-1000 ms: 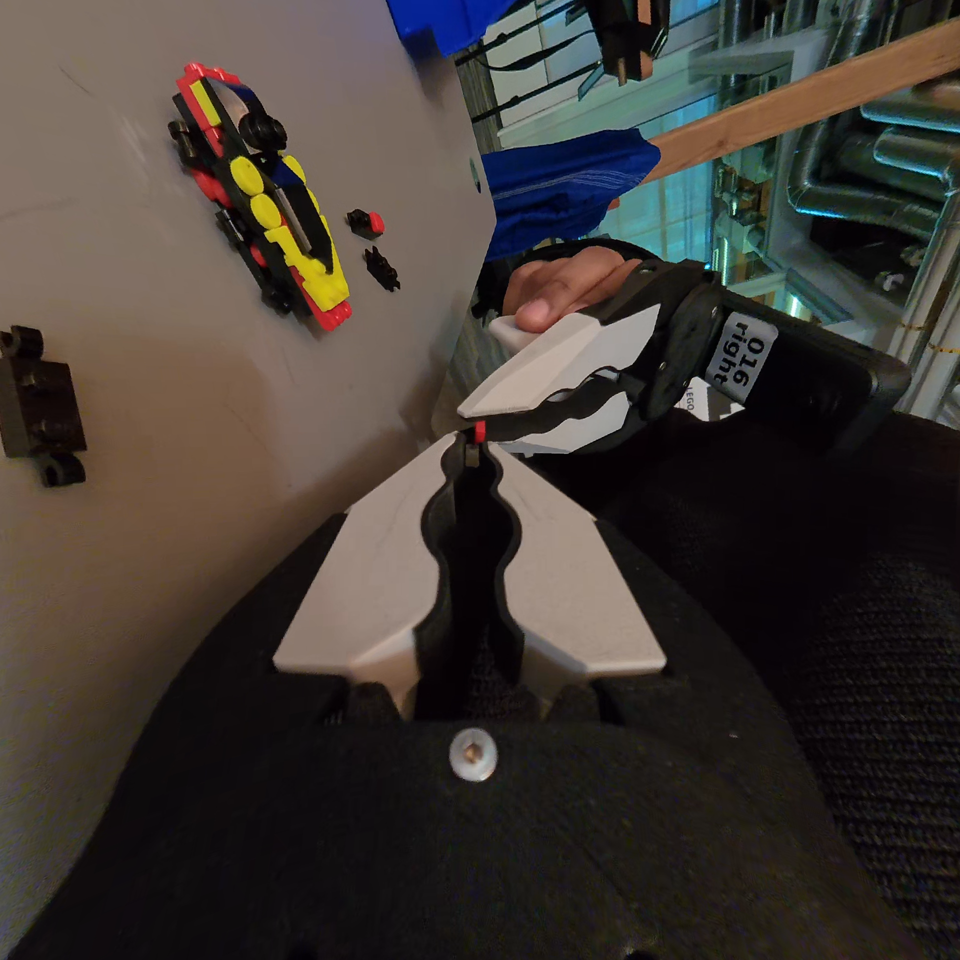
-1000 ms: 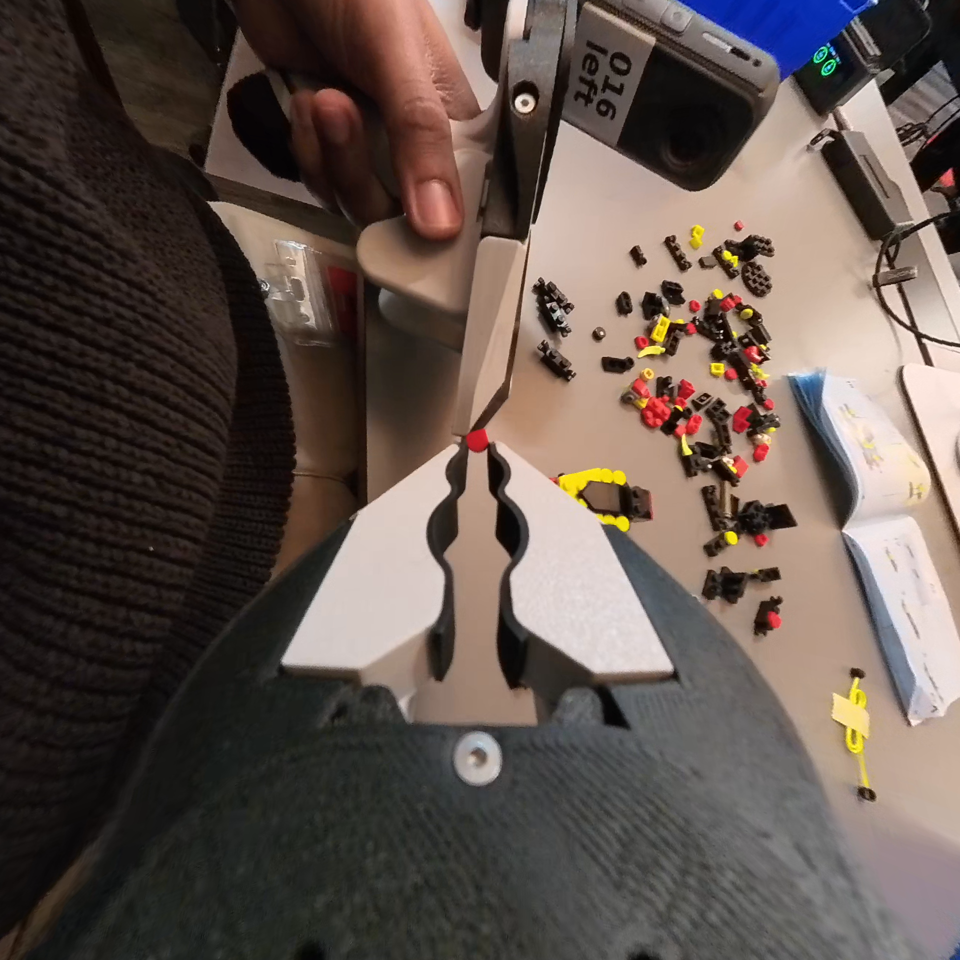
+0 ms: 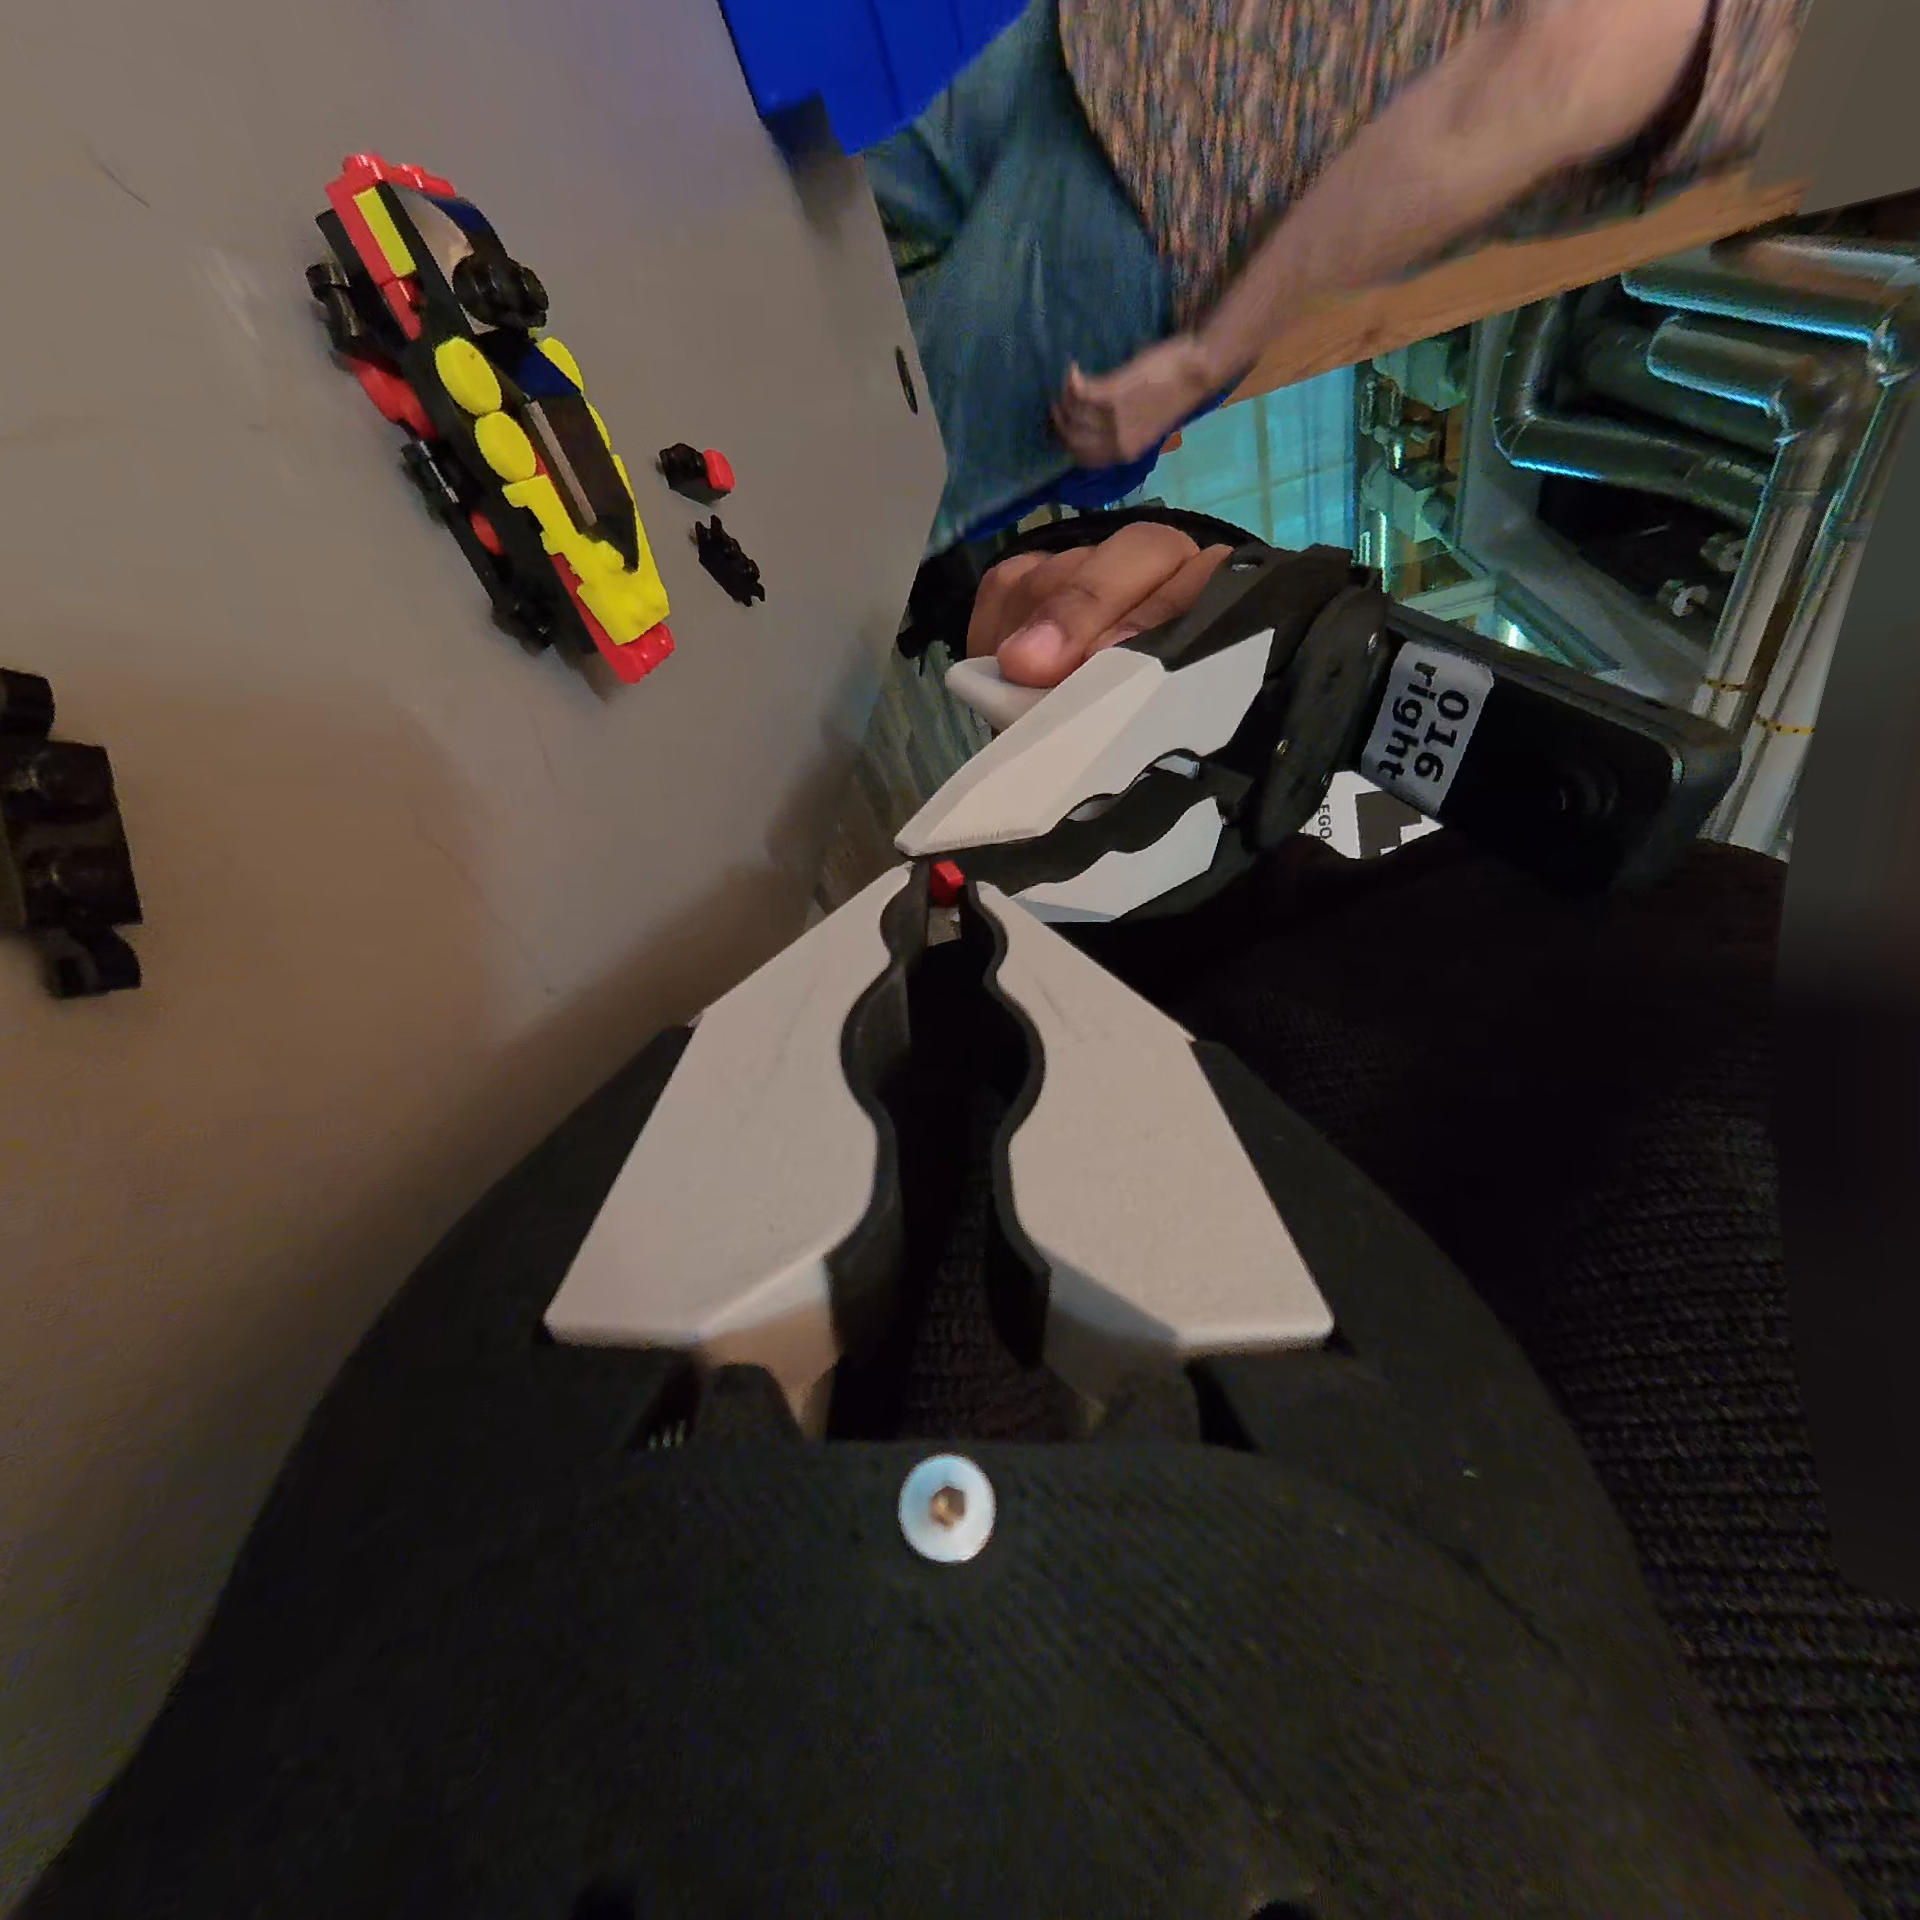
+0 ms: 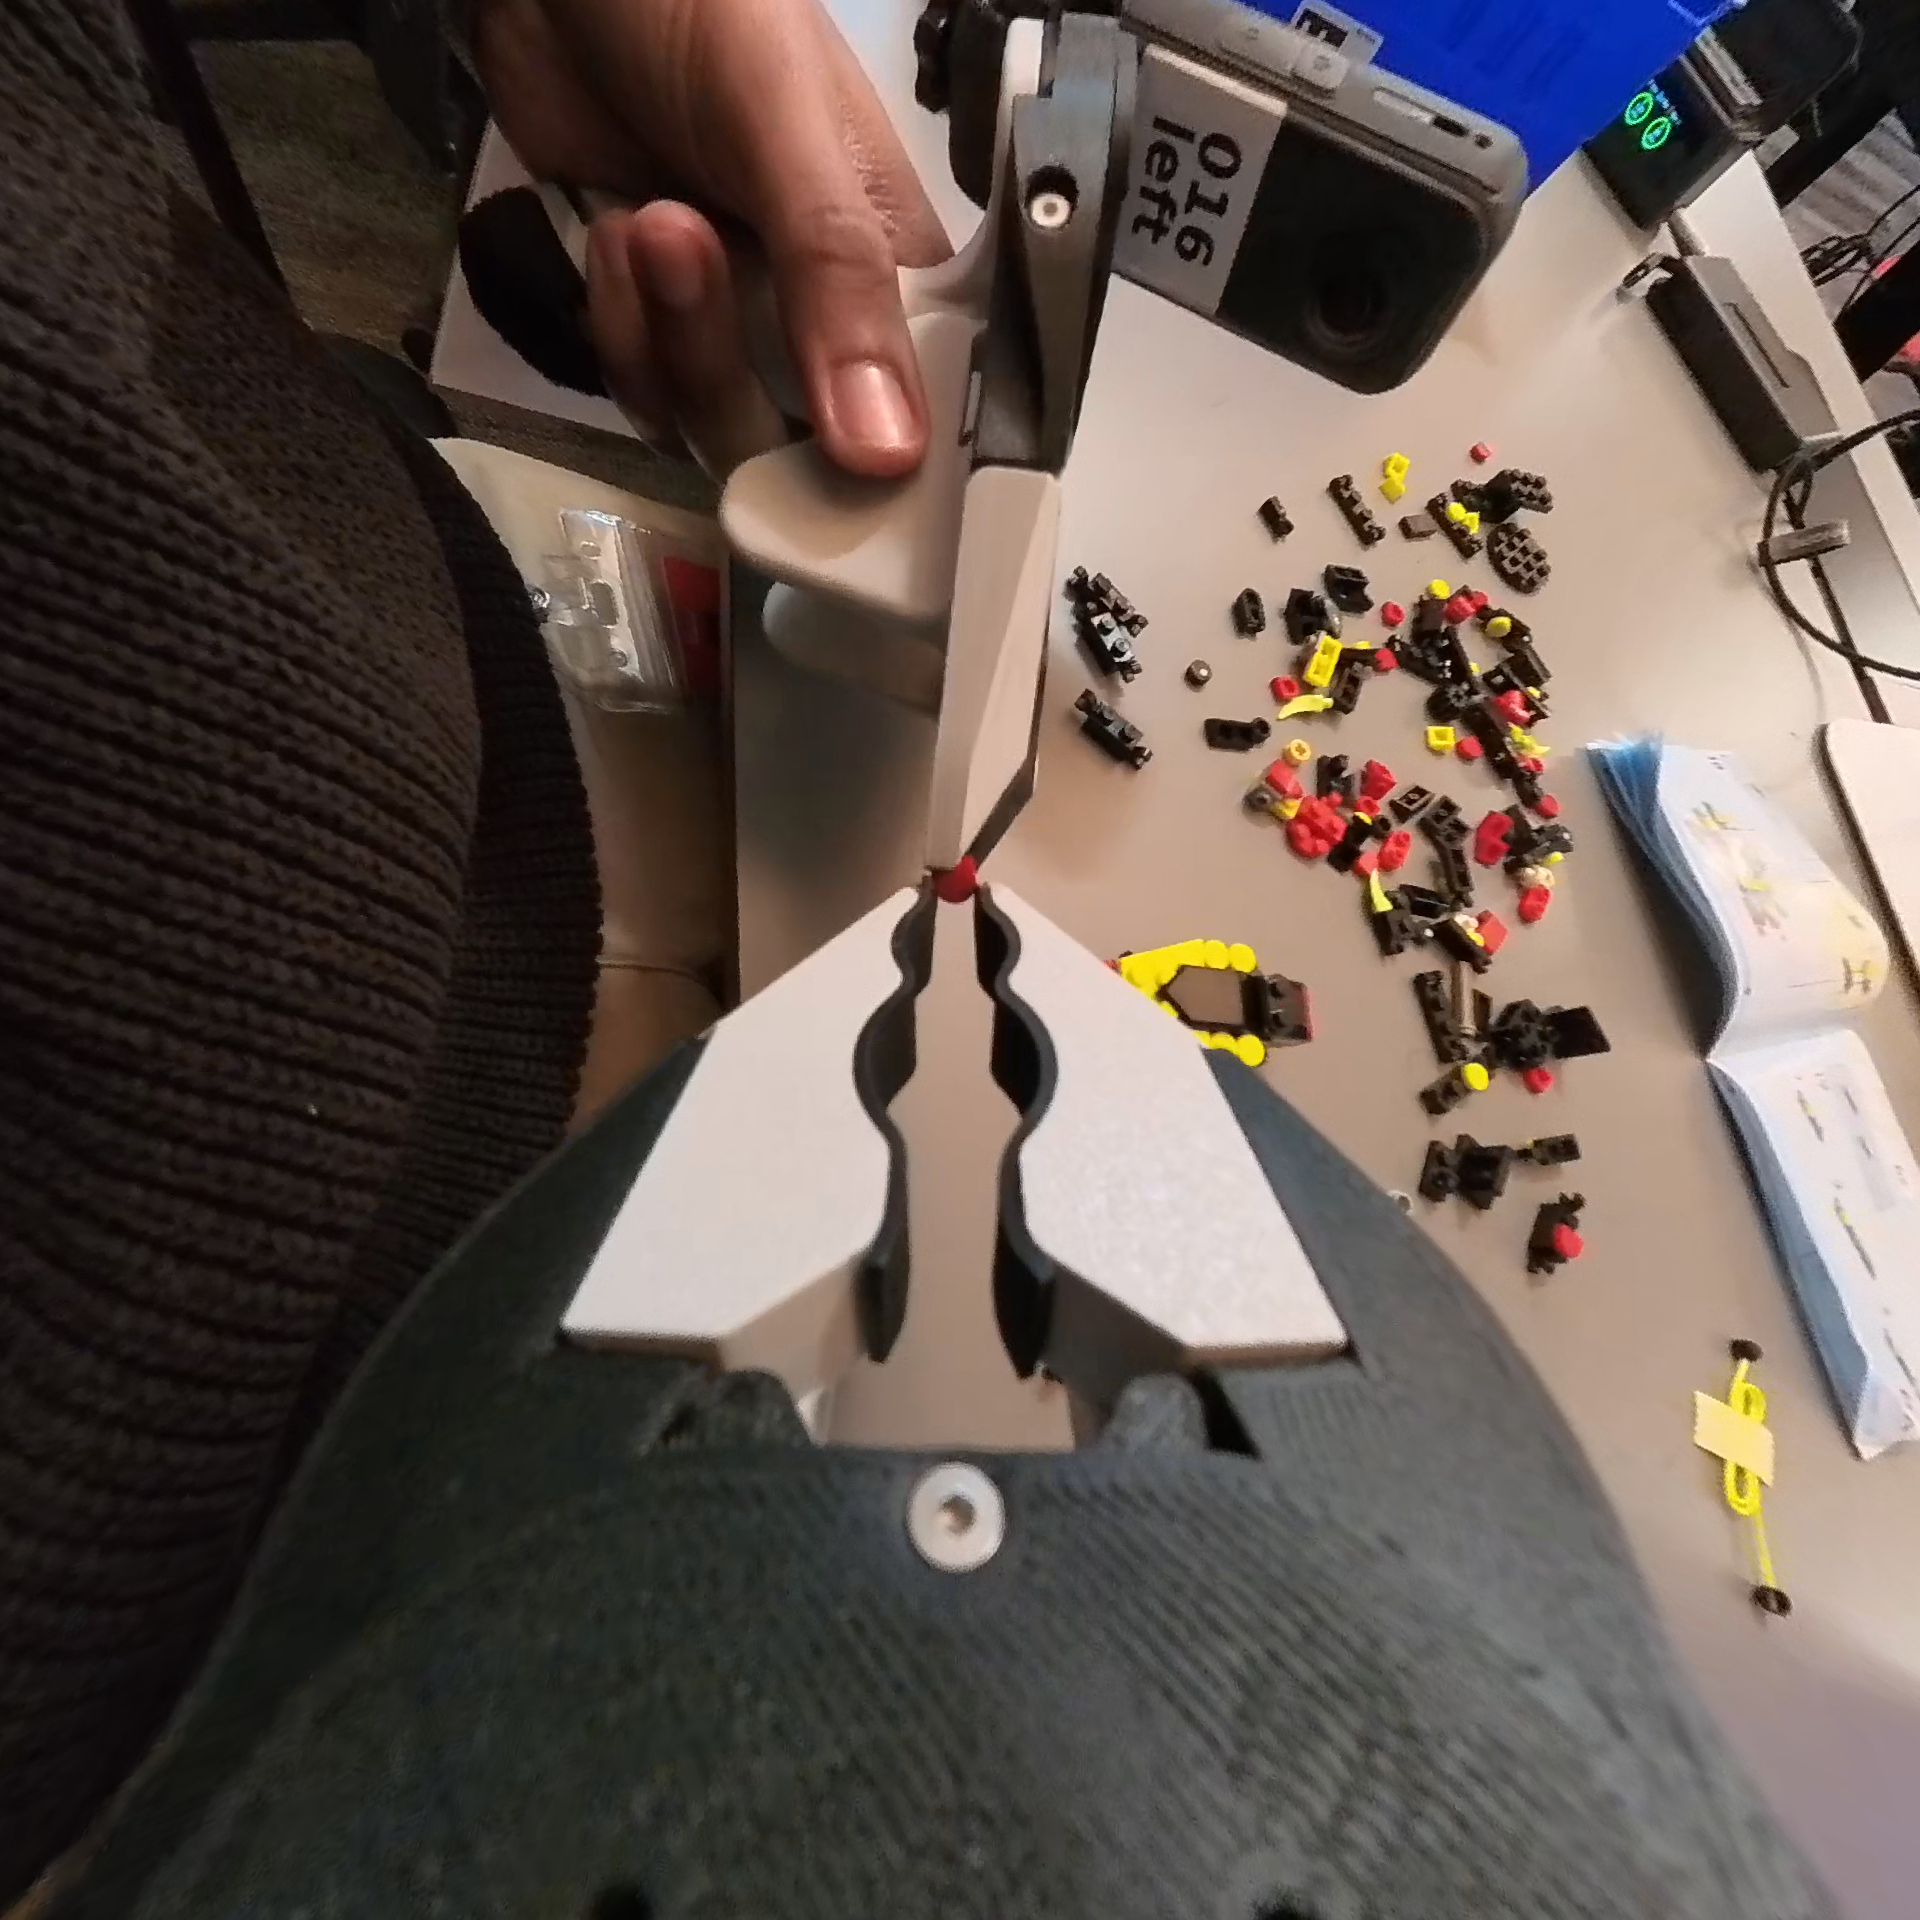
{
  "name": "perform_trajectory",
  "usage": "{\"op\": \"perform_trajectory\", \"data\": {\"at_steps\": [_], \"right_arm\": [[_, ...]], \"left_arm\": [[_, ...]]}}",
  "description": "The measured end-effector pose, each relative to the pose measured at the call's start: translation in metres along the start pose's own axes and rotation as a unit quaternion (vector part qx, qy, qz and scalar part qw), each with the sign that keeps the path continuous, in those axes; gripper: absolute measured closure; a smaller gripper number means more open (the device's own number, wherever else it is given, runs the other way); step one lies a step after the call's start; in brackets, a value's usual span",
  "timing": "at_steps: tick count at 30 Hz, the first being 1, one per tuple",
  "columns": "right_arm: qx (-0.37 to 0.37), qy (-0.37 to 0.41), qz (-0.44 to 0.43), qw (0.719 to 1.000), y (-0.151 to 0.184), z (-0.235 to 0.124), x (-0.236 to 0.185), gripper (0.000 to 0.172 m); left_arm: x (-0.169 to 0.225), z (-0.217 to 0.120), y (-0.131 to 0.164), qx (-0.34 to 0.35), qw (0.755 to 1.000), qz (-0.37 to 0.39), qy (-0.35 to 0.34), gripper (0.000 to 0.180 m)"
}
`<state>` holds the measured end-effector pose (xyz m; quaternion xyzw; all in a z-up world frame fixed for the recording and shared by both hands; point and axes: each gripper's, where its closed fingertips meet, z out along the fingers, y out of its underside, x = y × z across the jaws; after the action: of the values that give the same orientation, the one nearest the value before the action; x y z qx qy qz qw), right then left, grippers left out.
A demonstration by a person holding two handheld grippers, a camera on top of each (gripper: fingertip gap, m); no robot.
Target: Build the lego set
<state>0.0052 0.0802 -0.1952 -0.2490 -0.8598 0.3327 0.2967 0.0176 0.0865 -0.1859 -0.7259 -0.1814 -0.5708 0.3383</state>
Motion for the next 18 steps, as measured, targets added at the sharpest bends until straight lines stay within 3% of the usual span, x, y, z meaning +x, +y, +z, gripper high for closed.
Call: {"op": "perform_trajectory", "data": {"at_steps": [18], "right_arm": [[0.0, 0.003, 0.009, 1.0, 0.0006, 0.0005, 0.0027, 0.166]], "left_arm": [[0.0009, -0.0018, -0.0013, 0.004, 1.0, -0.002, 0.007, 0.18]]}}
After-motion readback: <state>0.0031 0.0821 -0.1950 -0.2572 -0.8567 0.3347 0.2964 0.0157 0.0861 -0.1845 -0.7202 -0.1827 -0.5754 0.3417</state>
